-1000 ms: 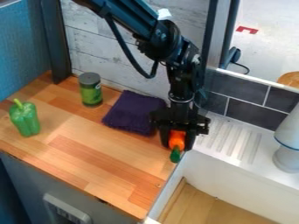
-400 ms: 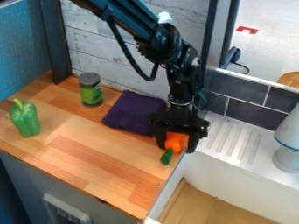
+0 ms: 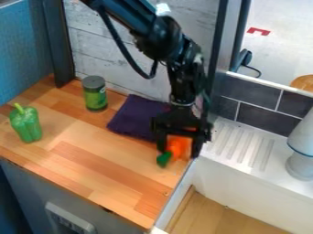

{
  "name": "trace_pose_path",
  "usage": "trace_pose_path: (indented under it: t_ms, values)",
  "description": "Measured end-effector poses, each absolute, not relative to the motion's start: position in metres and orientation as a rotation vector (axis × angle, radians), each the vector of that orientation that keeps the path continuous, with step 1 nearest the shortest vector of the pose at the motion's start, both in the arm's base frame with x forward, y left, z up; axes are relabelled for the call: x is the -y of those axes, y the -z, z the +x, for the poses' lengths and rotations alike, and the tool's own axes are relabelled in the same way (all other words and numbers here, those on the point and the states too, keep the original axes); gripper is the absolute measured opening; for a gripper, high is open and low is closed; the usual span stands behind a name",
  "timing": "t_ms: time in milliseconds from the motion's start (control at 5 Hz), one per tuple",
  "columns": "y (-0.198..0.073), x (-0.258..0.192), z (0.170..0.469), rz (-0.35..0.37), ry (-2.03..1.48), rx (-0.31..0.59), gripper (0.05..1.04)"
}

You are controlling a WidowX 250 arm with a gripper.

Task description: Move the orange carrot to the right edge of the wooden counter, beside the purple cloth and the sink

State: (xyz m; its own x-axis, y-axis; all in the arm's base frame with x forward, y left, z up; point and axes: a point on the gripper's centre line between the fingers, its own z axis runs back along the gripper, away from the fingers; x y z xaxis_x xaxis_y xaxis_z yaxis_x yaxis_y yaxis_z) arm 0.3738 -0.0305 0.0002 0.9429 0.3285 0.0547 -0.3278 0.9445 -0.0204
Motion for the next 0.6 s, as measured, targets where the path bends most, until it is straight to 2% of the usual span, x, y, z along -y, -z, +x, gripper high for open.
trace_pose_path:
  t_ms: [200, 400, 600]
  values:
    - [-0.020, 0.025, 0.369, -0.047, -0.354, 0.078, 1.000]
    - [-0.055, 0.023, 0.358, -0.117, -0.367, 0.100, 1.000]
    - [-0.086, 0.017, 0.334, -0.131, -0.313, 0.017, 1.000]
